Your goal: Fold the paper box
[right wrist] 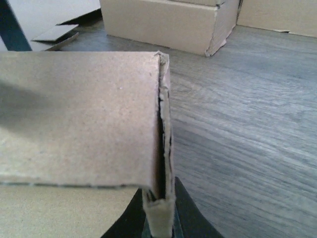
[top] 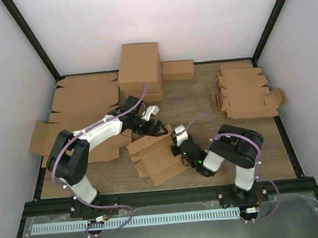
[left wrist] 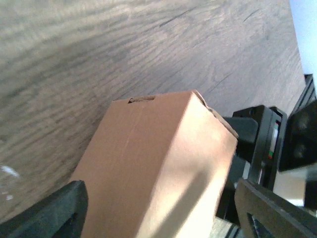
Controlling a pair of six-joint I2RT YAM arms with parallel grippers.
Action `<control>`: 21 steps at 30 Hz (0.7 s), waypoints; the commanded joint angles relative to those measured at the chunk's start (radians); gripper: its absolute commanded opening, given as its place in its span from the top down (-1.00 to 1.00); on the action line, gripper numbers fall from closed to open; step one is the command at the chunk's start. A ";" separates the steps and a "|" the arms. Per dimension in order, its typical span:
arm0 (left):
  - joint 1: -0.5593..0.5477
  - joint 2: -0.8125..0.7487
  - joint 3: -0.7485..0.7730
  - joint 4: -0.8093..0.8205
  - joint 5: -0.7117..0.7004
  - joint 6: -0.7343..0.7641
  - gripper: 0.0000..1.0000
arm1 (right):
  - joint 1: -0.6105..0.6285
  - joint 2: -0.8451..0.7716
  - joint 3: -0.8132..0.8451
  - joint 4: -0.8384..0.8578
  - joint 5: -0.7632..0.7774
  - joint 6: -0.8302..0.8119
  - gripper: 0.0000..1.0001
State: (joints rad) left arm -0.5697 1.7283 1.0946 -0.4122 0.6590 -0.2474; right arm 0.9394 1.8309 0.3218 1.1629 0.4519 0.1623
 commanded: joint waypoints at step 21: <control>0.002 -0.860 -0.266 -0.073 -0.542 -0.087 -1.00 | -0.142 -0.487 0.186 -0.987 0.058 0.919 0.99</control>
State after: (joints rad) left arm -0.5690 0.8757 0.9043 -0.4934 0.1581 -0.2878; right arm 0.8024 1.3830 0.4133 0.4515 0.4694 0.7746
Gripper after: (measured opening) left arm 0.999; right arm 0.049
